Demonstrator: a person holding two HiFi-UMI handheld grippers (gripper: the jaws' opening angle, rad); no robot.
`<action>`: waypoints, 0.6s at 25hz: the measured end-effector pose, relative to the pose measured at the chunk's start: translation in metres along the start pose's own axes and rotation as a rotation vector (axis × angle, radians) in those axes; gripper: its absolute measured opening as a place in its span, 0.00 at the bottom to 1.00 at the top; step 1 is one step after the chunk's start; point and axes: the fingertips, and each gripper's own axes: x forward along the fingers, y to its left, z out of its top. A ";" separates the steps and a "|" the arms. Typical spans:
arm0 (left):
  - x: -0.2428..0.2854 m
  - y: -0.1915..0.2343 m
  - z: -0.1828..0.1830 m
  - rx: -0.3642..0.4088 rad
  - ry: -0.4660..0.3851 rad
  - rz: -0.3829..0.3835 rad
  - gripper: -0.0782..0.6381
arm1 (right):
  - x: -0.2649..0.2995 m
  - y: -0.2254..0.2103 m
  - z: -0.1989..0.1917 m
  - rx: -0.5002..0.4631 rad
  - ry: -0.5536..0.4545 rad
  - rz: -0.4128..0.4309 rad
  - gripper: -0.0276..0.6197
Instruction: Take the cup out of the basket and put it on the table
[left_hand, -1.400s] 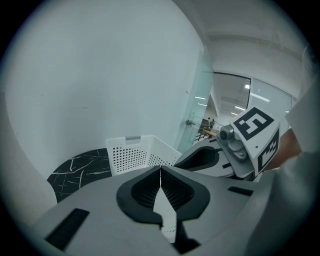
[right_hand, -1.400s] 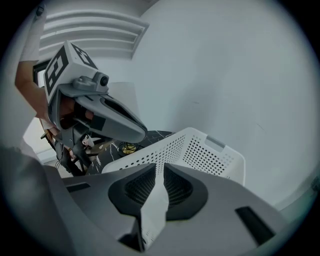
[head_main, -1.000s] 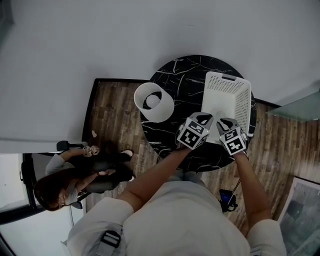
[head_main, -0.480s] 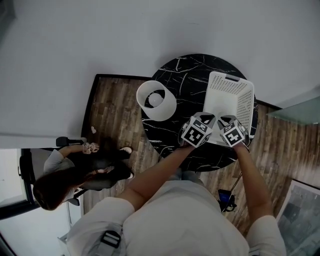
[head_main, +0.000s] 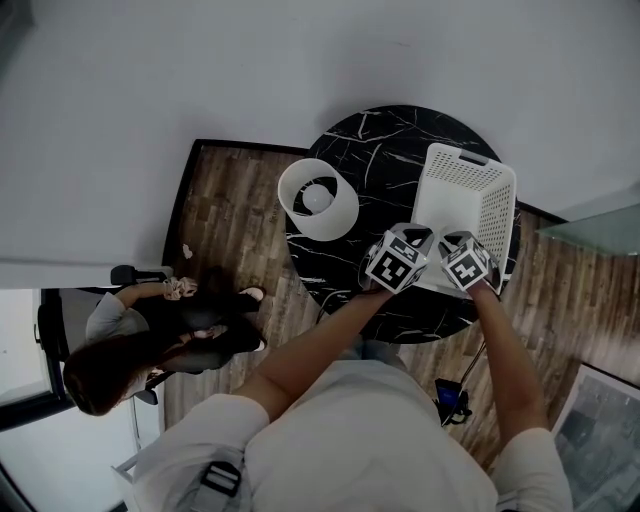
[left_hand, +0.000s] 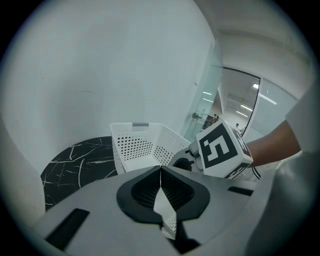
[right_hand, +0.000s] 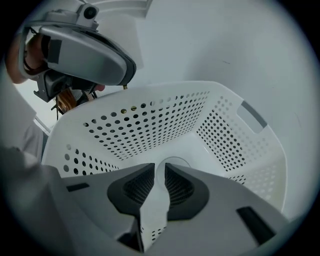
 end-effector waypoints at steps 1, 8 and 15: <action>0.001 0.000 0.000 0.001 0.000 -0.001 0.12 | 0.002 0.001 0.000 -0.003 0.007 0.004 0.12; 0.001 0.002 -0.002 -0.003 -0.002 -0.006 0.12 | 0.014 0.002 -0.001 -0.014 0.035 0.018 0.12; 0.002 0.004 -0.007 -0.012 0.000 -0.011 0.12 | 0.020 0.001 -0.004 -0.029 0.050 0.011 0.11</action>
